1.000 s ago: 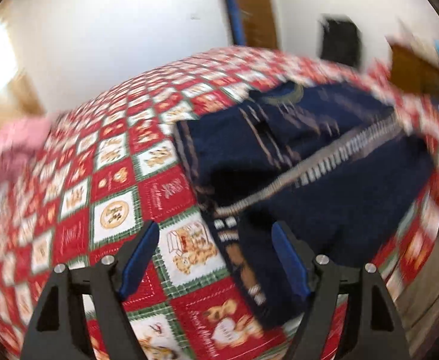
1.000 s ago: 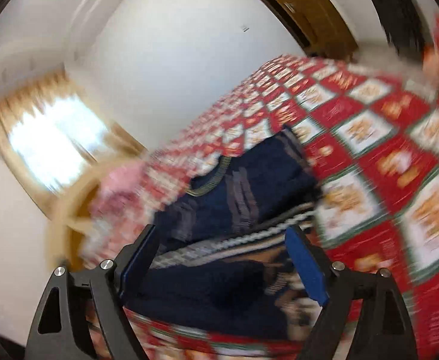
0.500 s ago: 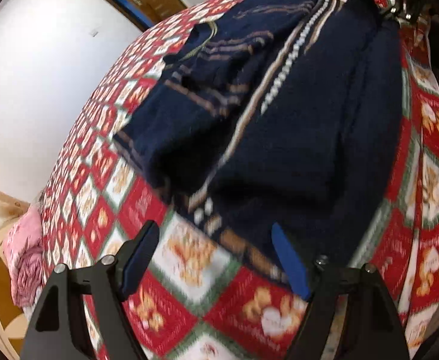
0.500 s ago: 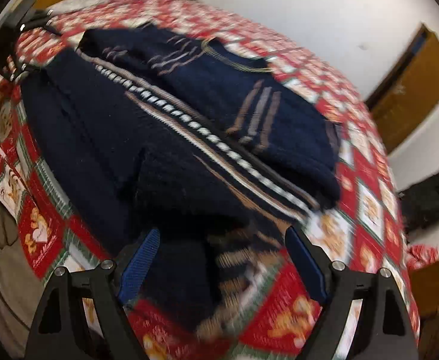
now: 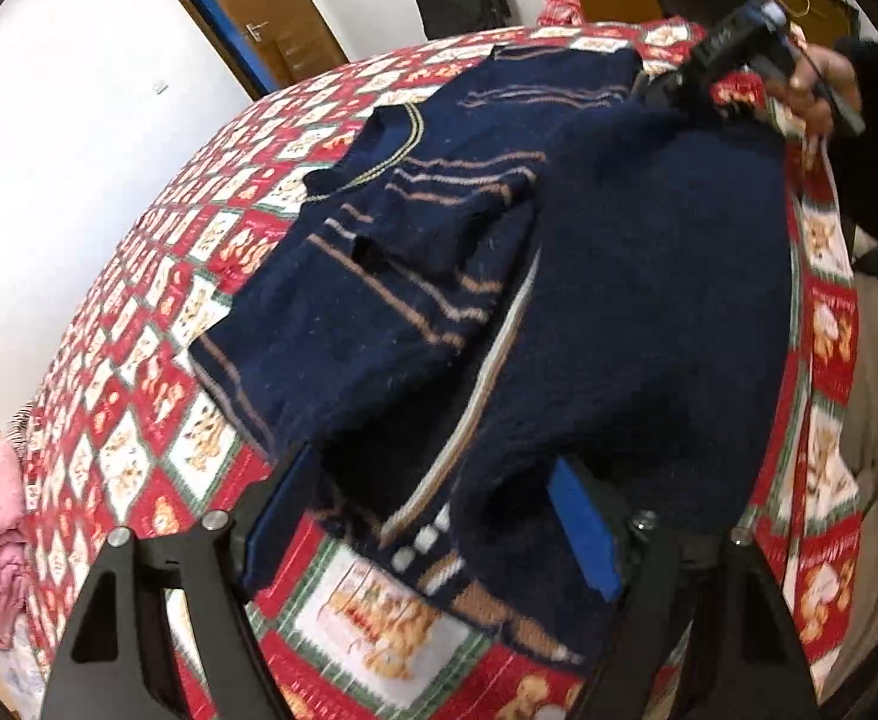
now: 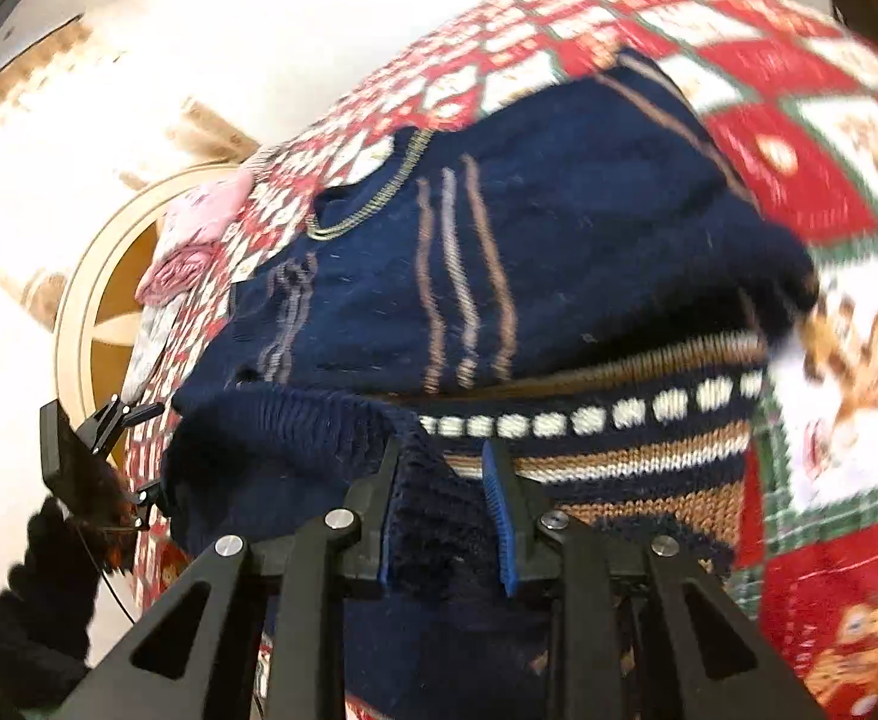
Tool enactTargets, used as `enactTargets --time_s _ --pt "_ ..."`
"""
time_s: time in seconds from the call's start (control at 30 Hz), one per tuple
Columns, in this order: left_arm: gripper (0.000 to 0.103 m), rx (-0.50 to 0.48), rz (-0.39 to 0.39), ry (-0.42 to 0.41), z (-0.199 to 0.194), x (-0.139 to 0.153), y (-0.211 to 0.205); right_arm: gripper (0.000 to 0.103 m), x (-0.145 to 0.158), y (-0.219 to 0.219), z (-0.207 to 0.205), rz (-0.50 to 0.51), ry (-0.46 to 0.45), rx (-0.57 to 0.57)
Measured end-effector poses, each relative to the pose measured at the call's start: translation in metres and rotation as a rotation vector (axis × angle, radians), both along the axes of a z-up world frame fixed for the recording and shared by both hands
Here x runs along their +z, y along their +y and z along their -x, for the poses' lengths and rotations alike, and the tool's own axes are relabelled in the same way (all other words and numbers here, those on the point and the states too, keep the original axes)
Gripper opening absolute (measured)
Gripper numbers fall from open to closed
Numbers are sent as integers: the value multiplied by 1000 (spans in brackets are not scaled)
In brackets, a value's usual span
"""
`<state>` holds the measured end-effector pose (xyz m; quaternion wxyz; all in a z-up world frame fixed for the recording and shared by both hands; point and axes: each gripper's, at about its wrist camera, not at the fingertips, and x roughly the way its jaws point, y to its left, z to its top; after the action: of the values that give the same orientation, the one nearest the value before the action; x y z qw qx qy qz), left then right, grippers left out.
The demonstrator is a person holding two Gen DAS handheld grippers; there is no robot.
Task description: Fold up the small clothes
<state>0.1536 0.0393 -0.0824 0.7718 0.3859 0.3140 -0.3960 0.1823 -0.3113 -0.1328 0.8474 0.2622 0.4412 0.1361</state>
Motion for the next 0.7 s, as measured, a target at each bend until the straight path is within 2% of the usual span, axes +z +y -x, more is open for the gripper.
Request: enactTargets --time_s 0.17,0.27,0.33,0.4,0.47,0.57,0.6,0.63,0.7 --pt "80 -52 -30 -41 -1 -14 -30 26 1 -7 -3 -65 17 -45" --pt "81 4 25 58 -16 -17 -37 27 4 -10 -1 -66 9 -35" --pt "81 54 72 138 -27 -19 -38 37 0 -7 0 -105 23 -36" --pt "81 113 127 176 -34 -19 -36 48 2 -13 7 -160 35 -38" --pt "80 195 195 232 -43 -20 -34 49 8 -20 13 -191 10 -51" --pt "69 289 273 270 -50 -21 -30 53 24 -39 31 -215 -73 -126" --pt "63 313 298 279 -51 -21 -29 61 29 -43 38 -186 -85 -144" --pt "59 339 317 287 -51 -19 -24 64 32 -43 42 -150 -92 -147" --pt "46 387 364 325 -56 -17 -20 64 37 -36 46 -53 -97 -109"
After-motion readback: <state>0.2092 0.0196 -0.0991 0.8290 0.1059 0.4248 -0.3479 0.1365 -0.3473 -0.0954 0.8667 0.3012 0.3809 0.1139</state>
